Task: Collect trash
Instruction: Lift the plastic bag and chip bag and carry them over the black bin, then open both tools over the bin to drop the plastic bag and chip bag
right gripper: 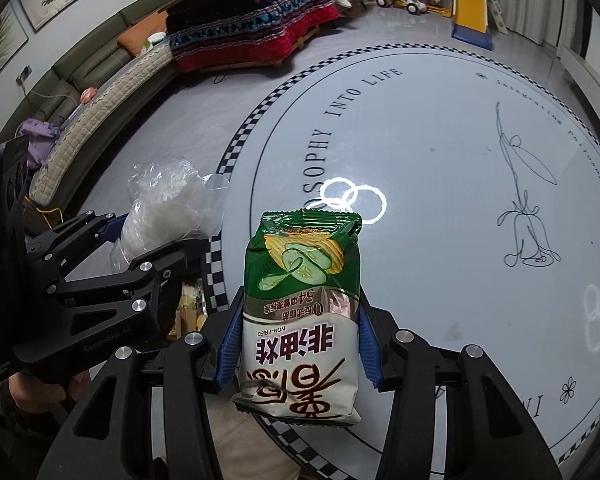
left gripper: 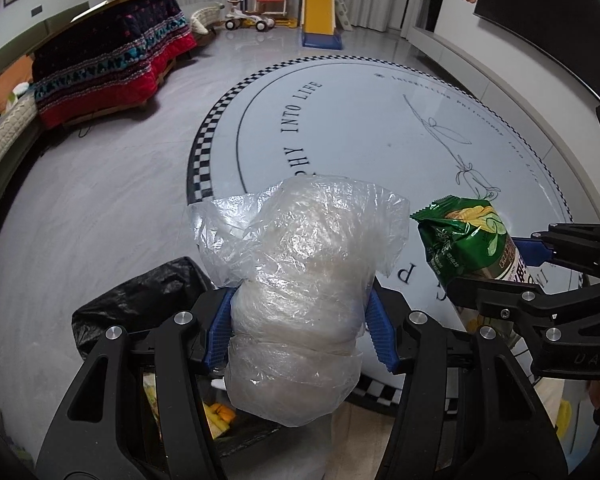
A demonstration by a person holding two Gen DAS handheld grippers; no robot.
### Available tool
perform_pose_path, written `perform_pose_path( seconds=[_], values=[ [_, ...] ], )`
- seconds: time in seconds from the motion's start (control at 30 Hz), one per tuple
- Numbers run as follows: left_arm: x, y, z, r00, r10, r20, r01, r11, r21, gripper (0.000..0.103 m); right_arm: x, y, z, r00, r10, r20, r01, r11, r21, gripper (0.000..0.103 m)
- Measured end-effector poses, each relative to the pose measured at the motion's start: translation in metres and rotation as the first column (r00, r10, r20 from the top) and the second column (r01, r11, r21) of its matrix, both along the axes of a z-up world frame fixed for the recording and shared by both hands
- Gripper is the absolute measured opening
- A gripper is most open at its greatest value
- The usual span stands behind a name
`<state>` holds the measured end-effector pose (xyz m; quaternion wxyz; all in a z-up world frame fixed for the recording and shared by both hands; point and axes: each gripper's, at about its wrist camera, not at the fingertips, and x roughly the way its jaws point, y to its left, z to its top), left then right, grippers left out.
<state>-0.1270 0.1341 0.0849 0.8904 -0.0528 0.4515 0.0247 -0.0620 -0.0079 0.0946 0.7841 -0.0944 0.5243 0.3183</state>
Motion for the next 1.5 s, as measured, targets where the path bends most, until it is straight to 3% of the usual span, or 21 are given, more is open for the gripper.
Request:
perform_pose_path(
  seconds=[0.37,0.6,0.8,1.13,1.5],
  values=[
    [-0.054,0.061,-0.017,0.989,0.147,-0.021,-0.148,0.989,-0.019,0.057,-0.028,0.069,-0.011,0.989,0.144,-0.017,-0.144,0.990,-0.007,0.051],
    [-0.093,0.102,-0.025,0.965,0.260,-0.030,-0.261,0.965,-0.019,0.057,-0.047,0.112,-0.015,0.972,0.235,-0.026,-0.235,0.972,-0.006,0.051],
    [-0.124,0.136,-0.040,0.929,0.364,-0.058,-0.366,0.930,-0.022,0.057,-0.066,0.151,-0.023,0.946,0.321,-0.040,-0.322,0.946,-0.020,0.051],
    [-0.169,0.181,-0.064,0.850,0.514,-0.118,-0.519,0.854,-0.021,0.057,-0.091,0.206,-0.043,0.897,0.434,-0.085,-0.437,0.899,-0.030,0.051],
    [-0.188,0.207,-0.086,0.786,0.592,-0.178,-0.604,0.797,-0.015,0.057,-0.092,0.244,-0.061,0.868,0.481,-0.123,-0.489,0.871,-0.045,0.051]
  ],
)
